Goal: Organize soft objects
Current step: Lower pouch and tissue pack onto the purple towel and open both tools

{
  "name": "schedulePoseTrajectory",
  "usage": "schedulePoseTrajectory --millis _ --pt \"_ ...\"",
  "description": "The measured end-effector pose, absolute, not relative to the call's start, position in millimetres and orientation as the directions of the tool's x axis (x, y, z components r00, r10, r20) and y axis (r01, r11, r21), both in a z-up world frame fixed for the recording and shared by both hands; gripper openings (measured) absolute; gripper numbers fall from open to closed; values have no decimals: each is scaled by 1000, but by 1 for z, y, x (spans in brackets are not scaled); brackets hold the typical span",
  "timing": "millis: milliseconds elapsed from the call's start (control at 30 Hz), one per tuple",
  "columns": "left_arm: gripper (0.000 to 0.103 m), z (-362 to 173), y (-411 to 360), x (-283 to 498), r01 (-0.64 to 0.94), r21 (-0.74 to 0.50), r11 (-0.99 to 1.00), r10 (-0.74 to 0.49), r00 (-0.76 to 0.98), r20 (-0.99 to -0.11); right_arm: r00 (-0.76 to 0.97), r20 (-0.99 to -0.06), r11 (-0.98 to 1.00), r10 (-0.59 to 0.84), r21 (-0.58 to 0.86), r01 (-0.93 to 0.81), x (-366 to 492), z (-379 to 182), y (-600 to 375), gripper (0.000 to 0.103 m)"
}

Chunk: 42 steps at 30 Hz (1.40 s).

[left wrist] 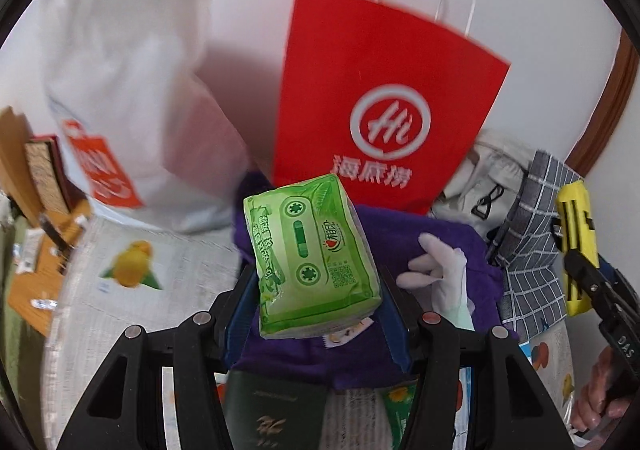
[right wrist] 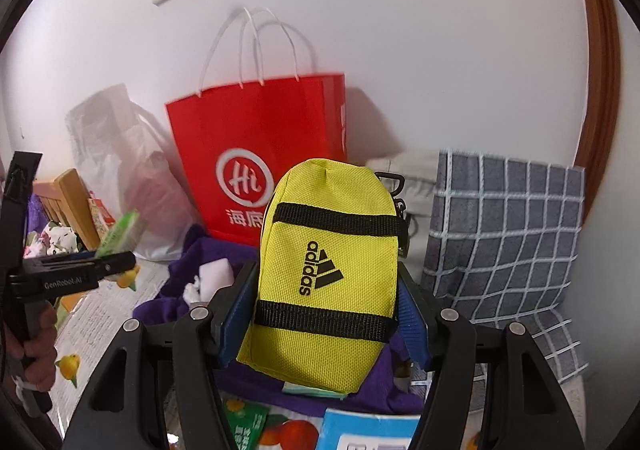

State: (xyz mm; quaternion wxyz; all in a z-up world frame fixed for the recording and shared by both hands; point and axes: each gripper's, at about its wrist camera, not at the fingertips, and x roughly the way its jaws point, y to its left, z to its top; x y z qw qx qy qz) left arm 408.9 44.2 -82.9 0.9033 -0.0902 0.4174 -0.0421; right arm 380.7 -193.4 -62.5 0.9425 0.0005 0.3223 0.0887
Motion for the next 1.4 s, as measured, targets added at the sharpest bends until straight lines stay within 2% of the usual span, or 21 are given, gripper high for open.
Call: schedulePoseTrajectory --millis 200,467,633,933,1000,1067,1133,1200,1400 --pt "54 -108 45 428 -6 -199 980 -157 595 -788 710 -690 987 142 46 -154 414 -99 -202 64" --pt "54 -136 56 443 -13 -188 982 -155 516 -842 549 -798 967 248 171 -189 439 -156 -198 64" --pt "55 -147 52 449 9 -192 981 -172 487 -856 522 -832 982 187 141 -127 447 -178 -198 64" --pt "55 -158 57 454 2 -210 978 -189 448 -874 504 -843 981 188 131 -146 455 -194 -188 65" --pt "55 -158 58 454 3 -217 976 -196 442 -875 505 -840 978 199 141 -152 456 -193 -188 68" --pt "57 -158 59 455 11 -243 970 -223 433 -873 507 -832 973 225 161 -166 455 -190 -189 71" --pt "66 -157 59 455 23 -276 961 -258 430 -865 512 -816 962 269 202 -184 453 -187 -190 75" --pt "69 -153 56 455 36 -289 957 -275 434 -858 520 -801 955 296 235 -182 452 -185 -191 77" --pt "69 -142 59 451 44 -279 959 -268 455 -849 561 -781 962 274 221 -163 441 -166 -197 77"
